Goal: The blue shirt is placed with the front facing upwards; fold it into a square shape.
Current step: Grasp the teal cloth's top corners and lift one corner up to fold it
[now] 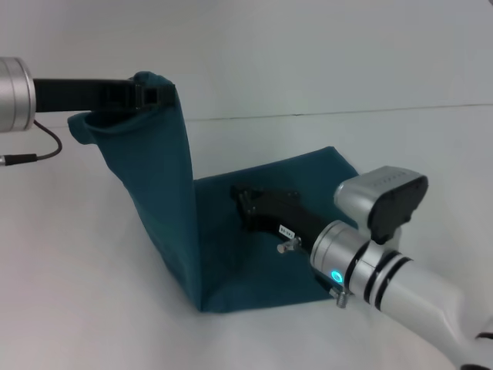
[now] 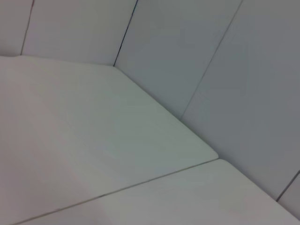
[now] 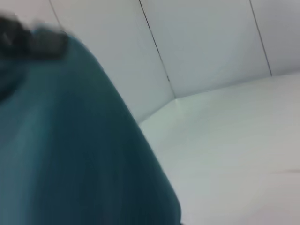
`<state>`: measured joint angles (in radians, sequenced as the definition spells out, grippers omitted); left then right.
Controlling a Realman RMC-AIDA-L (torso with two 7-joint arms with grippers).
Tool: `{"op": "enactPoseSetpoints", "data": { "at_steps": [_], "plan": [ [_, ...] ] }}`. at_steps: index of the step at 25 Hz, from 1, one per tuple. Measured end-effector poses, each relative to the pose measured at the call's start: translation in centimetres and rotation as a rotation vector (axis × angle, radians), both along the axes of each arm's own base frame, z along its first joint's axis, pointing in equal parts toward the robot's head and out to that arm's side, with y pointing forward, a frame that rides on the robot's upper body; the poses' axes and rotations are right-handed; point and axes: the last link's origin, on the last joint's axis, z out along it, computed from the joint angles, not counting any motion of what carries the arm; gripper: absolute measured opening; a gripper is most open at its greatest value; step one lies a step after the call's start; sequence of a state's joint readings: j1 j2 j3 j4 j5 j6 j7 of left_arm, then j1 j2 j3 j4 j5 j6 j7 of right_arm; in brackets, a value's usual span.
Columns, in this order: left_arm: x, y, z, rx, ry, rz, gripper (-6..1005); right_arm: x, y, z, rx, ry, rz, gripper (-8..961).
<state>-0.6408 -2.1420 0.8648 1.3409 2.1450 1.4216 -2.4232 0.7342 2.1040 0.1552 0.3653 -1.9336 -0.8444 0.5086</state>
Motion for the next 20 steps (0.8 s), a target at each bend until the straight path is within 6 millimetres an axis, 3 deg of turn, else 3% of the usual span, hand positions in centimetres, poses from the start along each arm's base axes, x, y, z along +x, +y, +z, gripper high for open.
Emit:
{"op": "enactPoseSetpoints", "data": {
  "at_steps": [13,20],
  "plan": [
    [0.9,-0.1,0.6,0.015,-0.020,-0.036,20,-4.6,0.2,-4.1,-0.199,-0.167,0.075,13],
    [1.3,-0.2,0.7,0.018,-0.034,-0.048,20,-6.9,-0.2,-5.0,-0.241,-0.184,0.147,14]
  ]
}}
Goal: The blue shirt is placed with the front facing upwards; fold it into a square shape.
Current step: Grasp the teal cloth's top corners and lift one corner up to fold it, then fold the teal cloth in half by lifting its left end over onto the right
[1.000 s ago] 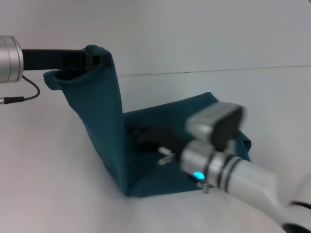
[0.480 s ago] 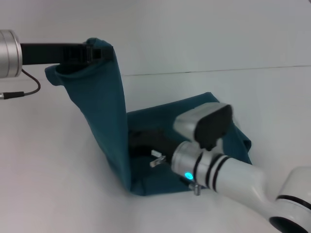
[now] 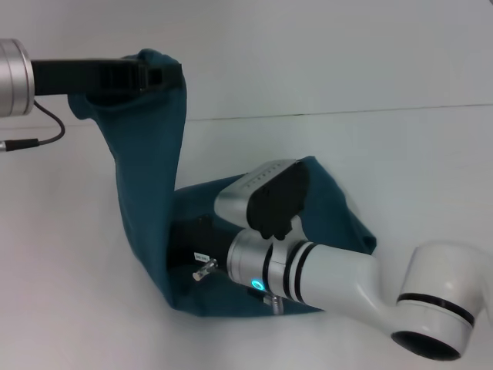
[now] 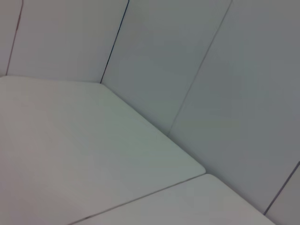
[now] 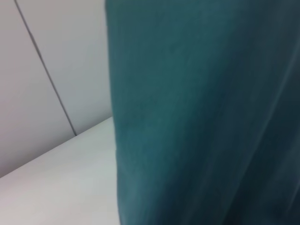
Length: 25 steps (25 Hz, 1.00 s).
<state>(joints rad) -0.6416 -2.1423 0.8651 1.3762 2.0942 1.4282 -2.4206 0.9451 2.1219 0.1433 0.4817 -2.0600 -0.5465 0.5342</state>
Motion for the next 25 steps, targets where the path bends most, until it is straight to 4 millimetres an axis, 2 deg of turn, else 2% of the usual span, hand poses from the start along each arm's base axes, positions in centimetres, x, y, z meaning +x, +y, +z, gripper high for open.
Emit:
{"op": "enactPoseSetpoints", "data": {
  "at_steps": [3,6,10,14,18,23,24,25],
  "plan": [
    [0.0,0.0,0.0,0.000,-0.003,-0.001,20,-0.2,0.0,0.0,-0.002,-0.003,0.006,14],
    [-0.2,0.0,-0.1,-0.004,-0.006,0.008,21,0.6,0.1,0.4,0.018,0.015,-0.021,15],
    [-0.9,-0.1,-0.4,-0.006,-0.010,0.021,21,4.3,0.8,2.9,0.127,0.095,-0.119,16],
    [-0.9,-0.2,-0.8,-0.008,-0.016,0.021,21,8.7,0.8,6.5,0.285,0.177,-0.165,16],
    [-1.0,-0.1,-1.6,-0.015,-0.037,0.021,21,12.1,1.3,10.3,0.421,0.240,-0.240,17],
    [-0.7,0.1,-3.1,-0.044,-0.076,0.001,20,14.8,2.0,13.5,0.509,0.270,-0.308,18],
    [-0.7,0.3,-4.5,-0.056,-0.093,-0.002,20,15.2,2.0,13.9,0.522,0.268,-0.314,18],
    [-0.7,0.3,-4.8,-0.061,-0.097,-0.002,20,15.6,2.1,14.3,0.539,0.265,-0.320,18]
  ]
}}
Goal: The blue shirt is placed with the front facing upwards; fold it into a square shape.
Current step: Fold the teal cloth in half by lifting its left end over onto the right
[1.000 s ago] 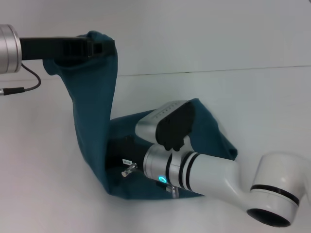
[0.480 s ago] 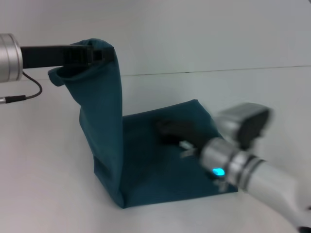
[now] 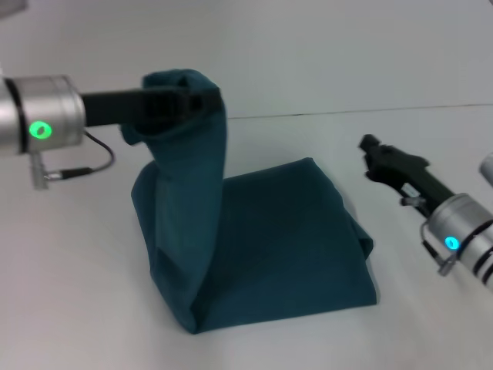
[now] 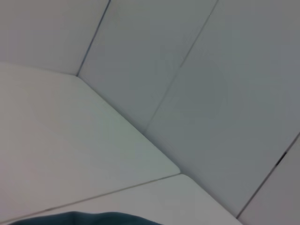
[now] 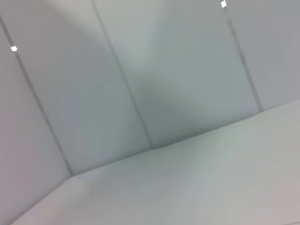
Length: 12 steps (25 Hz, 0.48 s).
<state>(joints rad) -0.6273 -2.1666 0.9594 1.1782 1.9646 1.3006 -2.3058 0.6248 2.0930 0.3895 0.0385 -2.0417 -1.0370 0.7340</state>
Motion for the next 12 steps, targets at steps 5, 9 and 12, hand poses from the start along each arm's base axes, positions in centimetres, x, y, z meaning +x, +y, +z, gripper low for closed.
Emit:
{"op": "enactPoseSetpoints", "data": {
  "at_steps": [5,9,12],
  "plan": [
    [-0.3,0.2,-3.1,-0.015,-0.035,0.007,20,1.8,-0.1,1.7,0.049,-0.026,-0.043,19],
    [-0.5,0.3,-5.5,-0.013,-0.031,0.008,20,2.6,-0.2,2.5,0.064,-0.023,-0.067,20],
    [-0.5,0.3,-7.4,-0.014,-0.035,0.010,20,3.0,-0.3,2.7,0.066,-0.024,-0.078,21]
  ]
}}
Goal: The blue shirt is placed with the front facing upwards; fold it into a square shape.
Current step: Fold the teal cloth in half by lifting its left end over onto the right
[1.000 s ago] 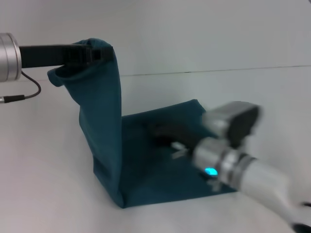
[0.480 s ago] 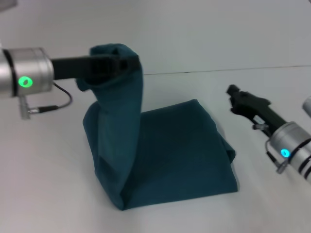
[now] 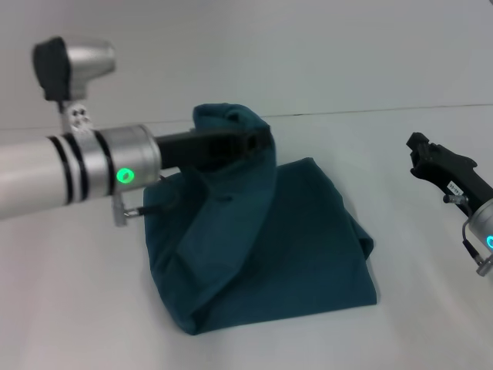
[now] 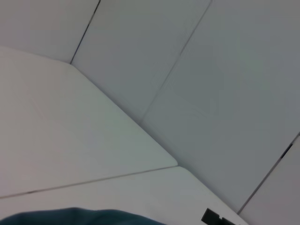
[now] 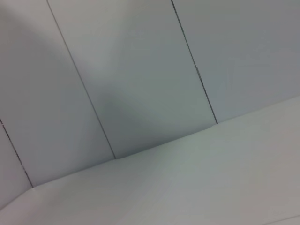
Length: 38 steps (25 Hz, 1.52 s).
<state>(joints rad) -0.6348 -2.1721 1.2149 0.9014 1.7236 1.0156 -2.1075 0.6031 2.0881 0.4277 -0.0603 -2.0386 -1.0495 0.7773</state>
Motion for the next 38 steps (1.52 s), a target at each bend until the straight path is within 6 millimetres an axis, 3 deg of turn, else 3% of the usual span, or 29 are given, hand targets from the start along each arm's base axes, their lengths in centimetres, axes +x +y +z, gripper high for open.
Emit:
{"op": "enactPoseSetpoints", "data": {
  "at_steps": [15,31,36,38],
  "plan": [
    [0.2,-0.8,-7.3,-0.035,0.049,-0.003,20,1.0,-0.5,0.4,0.013,-0.003,-0.030,23],
    [1.3,-2.8,-10.0,-0.109,0.050,-0.049,25,1.1,-0.6,0.4,0.017,-0.001,-0.036,26],
    [1.7,-2.9,-10.1,-0.114,0.053,-0.070,106,1.0,-0.5,0.4,0.016,-0.001,-0.034,27],
    [2.0,-2.9,-9.9,-0.104,0.046,-0.089,182,1.1,-0.6,0.4,0.016,0.000,-0.035,28]
  ]
}}
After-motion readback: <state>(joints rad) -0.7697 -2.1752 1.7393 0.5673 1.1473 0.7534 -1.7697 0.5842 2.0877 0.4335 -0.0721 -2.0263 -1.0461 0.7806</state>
